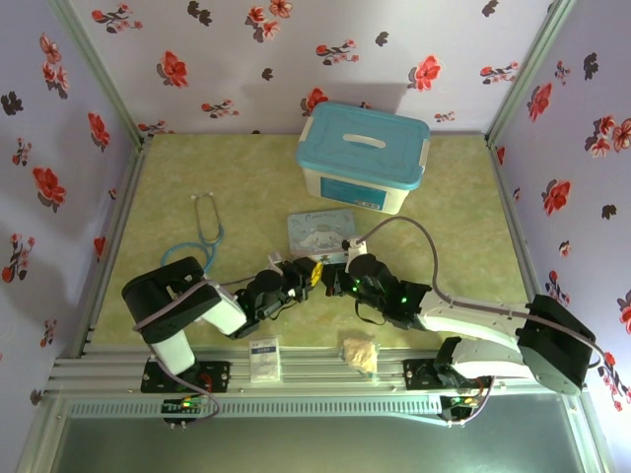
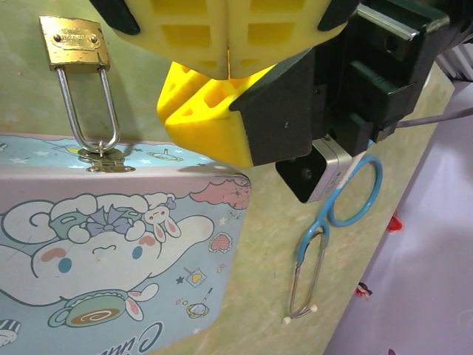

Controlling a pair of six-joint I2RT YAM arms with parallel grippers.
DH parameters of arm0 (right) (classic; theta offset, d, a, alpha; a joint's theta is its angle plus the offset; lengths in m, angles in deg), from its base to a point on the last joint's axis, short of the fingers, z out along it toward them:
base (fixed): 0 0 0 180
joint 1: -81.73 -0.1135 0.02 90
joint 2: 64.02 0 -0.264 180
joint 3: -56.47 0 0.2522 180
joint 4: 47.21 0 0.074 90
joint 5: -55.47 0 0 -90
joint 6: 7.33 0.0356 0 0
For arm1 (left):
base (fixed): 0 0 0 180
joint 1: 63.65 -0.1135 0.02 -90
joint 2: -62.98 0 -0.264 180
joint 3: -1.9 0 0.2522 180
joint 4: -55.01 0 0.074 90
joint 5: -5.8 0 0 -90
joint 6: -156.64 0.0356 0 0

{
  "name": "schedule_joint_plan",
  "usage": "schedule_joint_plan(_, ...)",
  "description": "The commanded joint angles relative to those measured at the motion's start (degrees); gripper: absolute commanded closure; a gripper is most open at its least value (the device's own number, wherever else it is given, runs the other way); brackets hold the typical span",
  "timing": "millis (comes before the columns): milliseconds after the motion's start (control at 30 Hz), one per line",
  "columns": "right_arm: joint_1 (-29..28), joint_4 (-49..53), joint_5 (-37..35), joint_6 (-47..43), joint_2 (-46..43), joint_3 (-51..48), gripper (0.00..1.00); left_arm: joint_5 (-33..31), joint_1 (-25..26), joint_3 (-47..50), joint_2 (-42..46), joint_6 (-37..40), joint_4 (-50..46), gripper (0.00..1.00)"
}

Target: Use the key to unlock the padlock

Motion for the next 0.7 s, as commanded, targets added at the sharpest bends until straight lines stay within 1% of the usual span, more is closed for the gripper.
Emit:
schedule_joint_plan(0,-0.25,0.97,-1.98,-1.23,-1.03,-0.6,1.0,0.58,-0.73,0.73,0.28,1.95,1.71,0.88)
schedule_joint_plan(133,-0.27,0.97,-2.08,-1.36,-0.83,-0.76,1.0,1.7,-0.96,0.38,0.52,1.91,1.75,0.87)
schedule_joint_plan(167,-0.25,1.01,-2.32,-1.49,-0.99,-0.8,1.0,2.23,-0.92,0.05,0.46,1.87,1.67,0.83)
schedule_joint_plan(200,-0.26,0.97,-2.73,-1.57,-1.19,-0.8,1.0,2.62,-0.92,-0.11,0.32,1.4,1.63,0.7)
schedule_joint_plan(233,-0.22,0.74,-3.0,-1.74,-1.45,-0.93,1.0,2.83,-0.92,-0.11,0.11,0.71,1.63,0.52)
schedule_joint_plan(267,-0.13,0.39,-3.29,-1.99,-1.96,-1.13,1.0,3.12,-0.92,-0.03,0.06,0.12,1.76,0.42)
schedule_joint_plan(367,-0.05,-1.35,-3.78,-2.77,-2.61,-1.51,1.0,3.33,-0.84,-0.19,1.7,-0.12,1.67,0.22)
schedule_joint_plan(400,0.05,-2.06,-3.8,-2.98,-2.57,-1.51,1.0,3.34,-0.78,-0.43,2.61,0.07,1.33,0.16)
schedule_joint_plan(467,0.0,-4.0,-3.54,-3.16,-2.06,-1.51,1.0,3.56,-0.66,-1.13,3.22,-0.55,1.34,0.13)
schedule_joint_plan(667,-0.09,-9.05,-1.24,-3.29,1.79,-0.42,1.0,5.36,0.22,-3.6,3.56,-2.39,1.71,0.16)
